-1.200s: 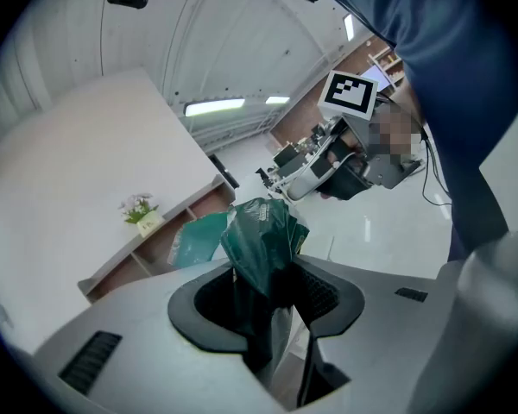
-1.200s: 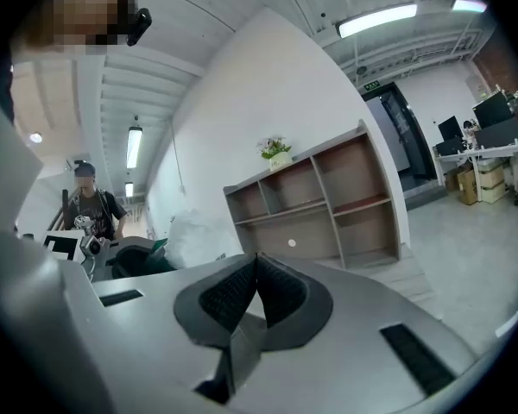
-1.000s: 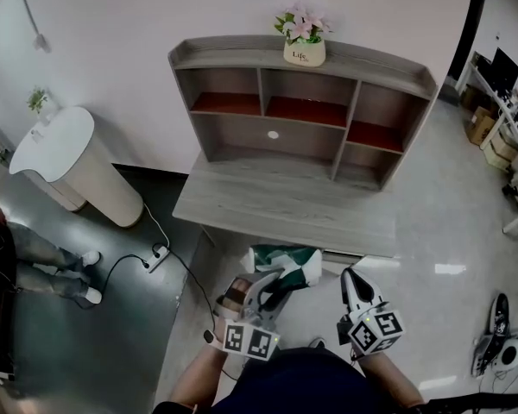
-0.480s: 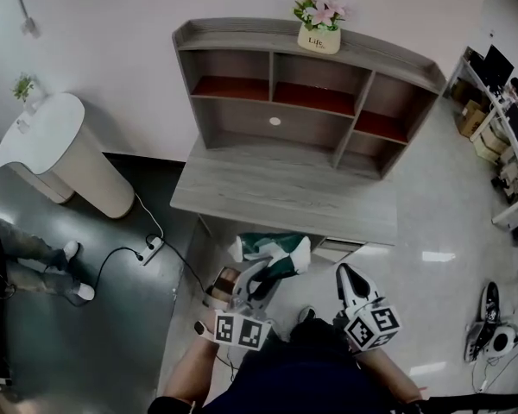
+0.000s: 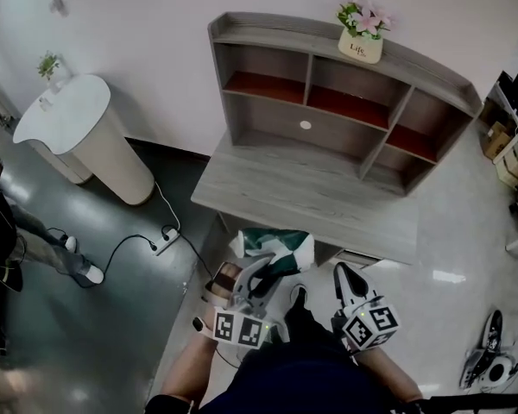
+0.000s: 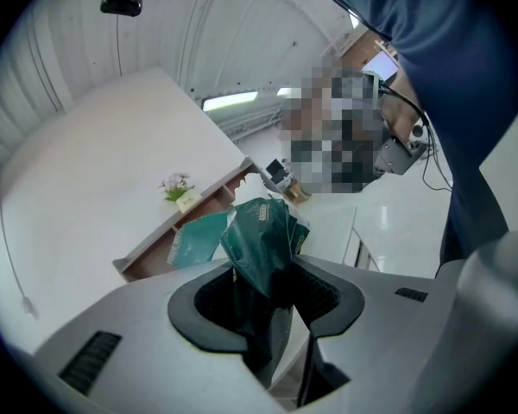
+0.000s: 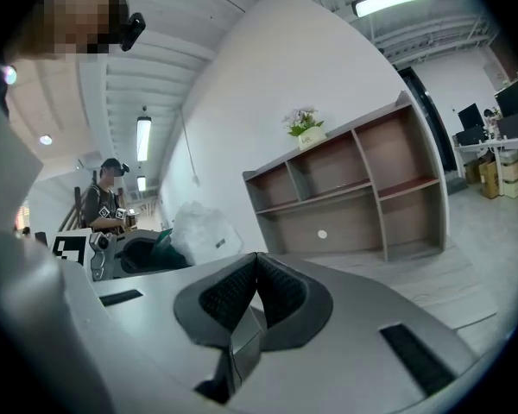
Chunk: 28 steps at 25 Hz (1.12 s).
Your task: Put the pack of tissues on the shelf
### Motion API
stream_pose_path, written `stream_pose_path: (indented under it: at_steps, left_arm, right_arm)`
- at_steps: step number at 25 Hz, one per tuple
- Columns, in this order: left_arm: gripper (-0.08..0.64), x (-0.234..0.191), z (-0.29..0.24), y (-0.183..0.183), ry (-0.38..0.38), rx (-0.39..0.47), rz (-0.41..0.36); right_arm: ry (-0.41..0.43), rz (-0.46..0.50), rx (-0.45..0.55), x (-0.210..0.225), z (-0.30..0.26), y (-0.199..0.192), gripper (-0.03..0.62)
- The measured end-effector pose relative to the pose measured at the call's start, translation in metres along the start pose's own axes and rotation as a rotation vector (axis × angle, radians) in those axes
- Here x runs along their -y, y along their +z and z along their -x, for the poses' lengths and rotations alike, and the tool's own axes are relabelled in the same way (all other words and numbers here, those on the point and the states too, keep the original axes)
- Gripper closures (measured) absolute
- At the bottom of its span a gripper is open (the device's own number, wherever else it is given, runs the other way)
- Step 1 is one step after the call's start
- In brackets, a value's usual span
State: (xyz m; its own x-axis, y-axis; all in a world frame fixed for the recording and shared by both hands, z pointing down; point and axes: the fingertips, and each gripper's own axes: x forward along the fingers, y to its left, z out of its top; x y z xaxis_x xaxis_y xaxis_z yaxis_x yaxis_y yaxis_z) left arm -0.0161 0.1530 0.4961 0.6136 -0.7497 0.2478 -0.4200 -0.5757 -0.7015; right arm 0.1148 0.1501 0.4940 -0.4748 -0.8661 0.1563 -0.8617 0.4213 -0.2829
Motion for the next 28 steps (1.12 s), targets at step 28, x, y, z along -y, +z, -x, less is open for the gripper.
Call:
stream_pose_path:
  at_steps: [28]
  left_arm:
    - [0.4, -0.109, -0.129, -0.044, 0.111, -0.218, -0.024]
  right_arm:
    - [0.207, -0.117, -0.03, 0.092, -0.18, 0.059, 0.581]
